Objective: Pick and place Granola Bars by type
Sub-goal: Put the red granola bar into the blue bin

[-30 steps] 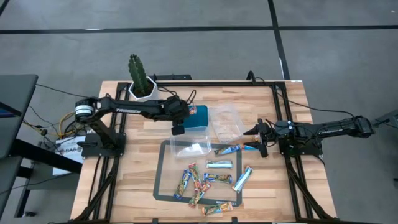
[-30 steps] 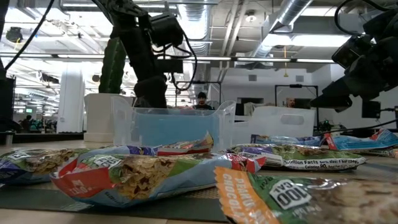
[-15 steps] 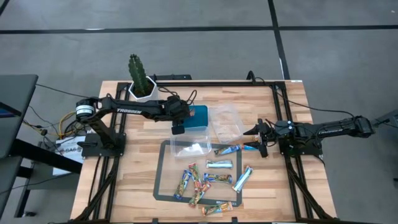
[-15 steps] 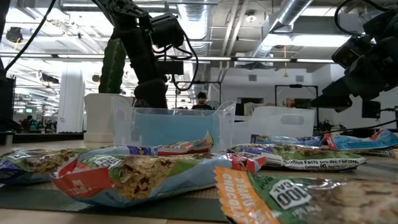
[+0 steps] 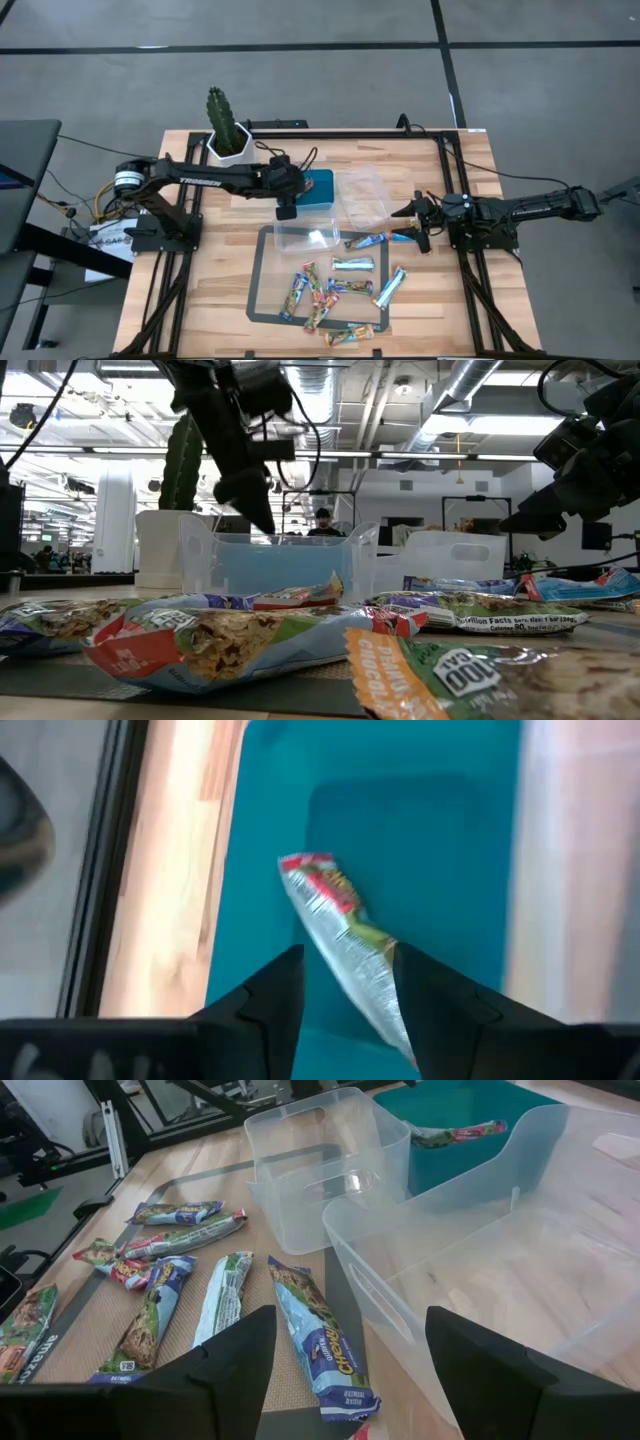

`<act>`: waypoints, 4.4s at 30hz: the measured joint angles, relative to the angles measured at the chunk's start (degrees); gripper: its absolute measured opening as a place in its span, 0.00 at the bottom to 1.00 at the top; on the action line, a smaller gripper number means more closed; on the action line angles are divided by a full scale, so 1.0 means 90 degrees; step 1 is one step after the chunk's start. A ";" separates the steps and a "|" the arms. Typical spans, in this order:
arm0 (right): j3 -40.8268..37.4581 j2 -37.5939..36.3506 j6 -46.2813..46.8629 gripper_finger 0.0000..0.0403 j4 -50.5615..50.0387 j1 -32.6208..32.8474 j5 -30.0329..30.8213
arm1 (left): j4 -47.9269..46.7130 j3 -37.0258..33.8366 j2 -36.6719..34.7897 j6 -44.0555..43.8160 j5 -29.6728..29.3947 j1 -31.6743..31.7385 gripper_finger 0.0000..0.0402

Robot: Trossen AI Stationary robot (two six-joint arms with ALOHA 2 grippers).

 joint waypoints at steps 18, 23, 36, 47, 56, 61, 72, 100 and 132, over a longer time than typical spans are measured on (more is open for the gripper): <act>0.0000 -0.0001 0.0000 0.62 0.0000 0.0002 0.0000 | -0.0354 0.0000 -0.1270 0.0439 0.1257 -0.2760 0.37; 0.0000 -0.0001 -0.0002 0.62 0.0000 0.0001 0.0000 | -0.0849 0.0000 -0.1270 0.0443 0.1334 -0.3467 0.37; 0.0000 0.0001 0.0000 0.62 0.0000 0.0001 0.0000 | -0.1407 0.0000 -0.1270 -0.0193 0.1241 -0.4301 0.37; 0.0000 -0.0001 0.0000 0.62 0.0004 0.0001 -0.0001 | -0.1218 0.0740 -0.0348 0.0987 0.0454 -0.4242 0.37; -0.0002 -0.0001 -0.0002 0.62 0.0019 0.0002 0.0000 | -0.1648 0.2072 0.1381 0.2179 0.0429 -0.4234 0.37; -0.0002 0.0001 -0.0001 0.62 0.0022 0.0001 0.0000 | -0.1635 0.2687 0.2209 0.2550 0.0275 -0.4242 0.37; -0.0002 0.0000 0.0000 0.62 0.0024 -0.0001 0.0000 | -0.1527 0.3349 0.3229 0.3216 0.0246 -0.4245 0.37; -0.0002 -0.0001 0.0000 0.62 0.0019 -0.0001 0.0000 | -0.1353 0.3349 0.3527 0.3612 0.0844 -0.4196 0.37; 0.0000 -0.0001 0.0000 0.62 0.0002 0.0000 0.0000 | -0.1388 0.3322 0.3526 0.3629 0.1033 -0.4162 0.20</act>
